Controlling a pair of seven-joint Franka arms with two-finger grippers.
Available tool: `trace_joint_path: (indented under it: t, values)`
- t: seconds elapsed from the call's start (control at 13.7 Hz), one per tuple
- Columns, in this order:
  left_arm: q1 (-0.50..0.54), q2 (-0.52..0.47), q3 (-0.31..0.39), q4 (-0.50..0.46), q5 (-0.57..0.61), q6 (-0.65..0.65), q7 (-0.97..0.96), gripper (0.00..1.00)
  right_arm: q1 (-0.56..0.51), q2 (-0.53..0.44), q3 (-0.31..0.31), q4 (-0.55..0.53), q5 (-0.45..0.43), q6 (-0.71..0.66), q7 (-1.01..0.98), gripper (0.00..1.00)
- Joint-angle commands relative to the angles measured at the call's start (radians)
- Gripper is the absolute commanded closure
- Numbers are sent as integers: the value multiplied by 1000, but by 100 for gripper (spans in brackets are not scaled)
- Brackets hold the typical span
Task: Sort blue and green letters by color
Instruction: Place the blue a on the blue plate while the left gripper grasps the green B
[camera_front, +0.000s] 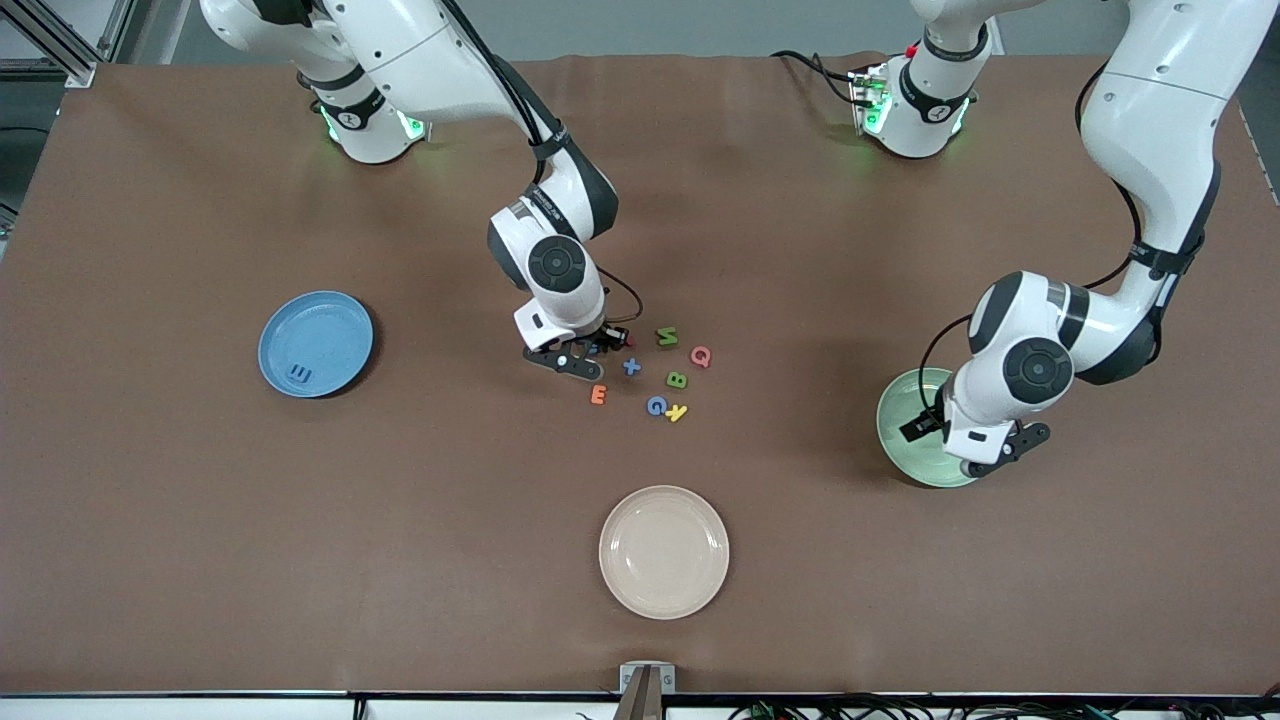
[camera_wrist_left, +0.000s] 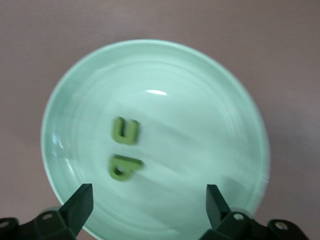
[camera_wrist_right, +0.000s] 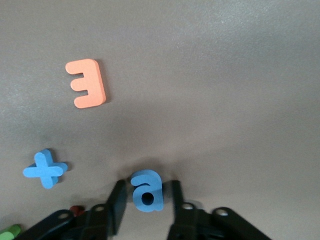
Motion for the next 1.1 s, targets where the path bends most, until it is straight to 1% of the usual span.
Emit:
trace_joint_path:
  t: [0.0,0.07,0.15,0.22,0.29,0.37,0.51,0.66,0.73,0.8,0.88,0.95,1.02]
  values:
    - [-1,-34,-74,-7,1,-10,-94,0,13,4,-10,3,0,3,16,79]
    - [-13,-29,-100,1,1,-10,-145,0,13,4,-10,5,0,0,16,92]
    - [-22,-25,-123,6,1,-10,-180,0,12,3,-12,5,1,-5,17,99]
    - [-41,-23,-140,7,4,-9,-206,0,2,1,-12,6,1,-16,14,100]
    - [-77,-22,-141,7,4,-5,-229,1,-2,-5,-15,8,1,-29,3,100]
    - [-122,-18,-141,7,4,2,-262,2,-8,-20,-21,14,0,-98,-7,100]
    - [-197,29,-140,42,17,37,-402,6,-41,-83,-39,29,-2,-267,-71,100]
    - [-280,78,-137,93,27,57,-432,16,-82,-144,-54,20,-5,-368,-151,100]
    - [-333,101,-132,117,35,67,-461,23,-105,-173,-65,9,-25,-425,-202,100]
    - [-367,124,-123,148,37,67,-518,24,-129,-209,-77,-11,-64,-468,-252,100]
    - [-393,145,-115,185,40,67,-577,29,-160,-242,-81,-38,-98,-497,-311,100]
    - [-415,162,-115,199,41,67,-623,35,-197,-281,-82,-70,-114,-513,-376,100]
    - [-432,172,-114,202,41,68,-674,39,-241,-322,-82,-112,-126,-517,-448,100]
